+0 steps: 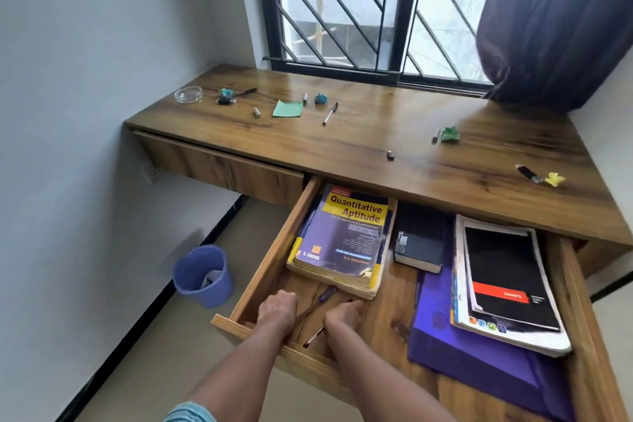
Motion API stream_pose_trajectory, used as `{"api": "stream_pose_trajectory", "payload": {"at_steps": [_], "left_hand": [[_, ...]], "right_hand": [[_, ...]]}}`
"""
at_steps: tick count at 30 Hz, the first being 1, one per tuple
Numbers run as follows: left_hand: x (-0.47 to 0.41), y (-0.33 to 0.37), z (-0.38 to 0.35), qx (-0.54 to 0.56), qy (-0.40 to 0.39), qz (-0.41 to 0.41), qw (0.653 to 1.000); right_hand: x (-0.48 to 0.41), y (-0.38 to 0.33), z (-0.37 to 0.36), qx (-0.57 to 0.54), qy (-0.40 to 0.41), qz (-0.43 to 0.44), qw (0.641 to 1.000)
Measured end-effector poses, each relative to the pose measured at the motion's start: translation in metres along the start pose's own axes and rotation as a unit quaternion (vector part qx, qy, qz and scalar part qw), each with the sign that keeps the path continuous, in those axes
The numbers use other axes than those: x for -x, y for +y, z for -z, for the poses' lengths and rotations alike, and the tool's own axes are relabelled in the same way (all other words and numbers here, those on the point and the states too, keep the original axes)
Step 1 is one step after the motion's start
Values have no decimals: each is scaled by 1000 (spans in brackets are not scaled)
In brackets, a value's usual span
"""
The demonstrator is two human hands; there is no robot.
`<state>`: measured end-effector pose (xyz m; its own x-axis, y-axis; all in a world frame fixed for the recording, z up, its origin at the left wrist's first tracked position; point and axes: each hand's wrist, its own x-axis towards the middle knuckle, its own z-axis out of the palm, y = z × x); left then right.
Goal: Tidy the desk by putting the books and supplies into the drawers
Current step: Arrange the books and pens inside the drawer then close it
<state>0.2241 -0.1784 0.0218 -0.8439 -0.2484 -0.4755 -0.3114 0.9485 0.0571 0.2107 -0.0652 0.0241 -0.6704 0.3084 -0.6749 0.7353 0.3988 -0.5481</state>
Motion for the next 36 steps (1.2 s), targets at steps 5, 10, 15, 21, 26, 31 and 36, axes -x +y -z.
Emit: {"api": "stream_pose_trajectory", "payload": {"at_steps": [5,10,15,21,26,31,36], "left_hand": [[-8,-4,0,5,-17,14,1000],[-6,-4,-1,0,-25,16,1000],[-4,-2,10,22,-32,11,999],[-5,0,42,54,32,-50,997],[-9,-9,77,38,128,-79,988],[-31,-59,109,68,194,-71,976],[-63,-133,143,70,220,-81,970]], "right_hand": [[-3,-3,-9,-12,16,-8,1000],[-3,-5,-7,-12,15,-11,1000],[0,-12,-4,-12,29,-20,999],[11,-37,12,38,70,71,994],[29,-77,-8,99,72,190,974],[47,-127,-44,115,98,229,962],[69,-180,-98,85,140,232,959]]}}
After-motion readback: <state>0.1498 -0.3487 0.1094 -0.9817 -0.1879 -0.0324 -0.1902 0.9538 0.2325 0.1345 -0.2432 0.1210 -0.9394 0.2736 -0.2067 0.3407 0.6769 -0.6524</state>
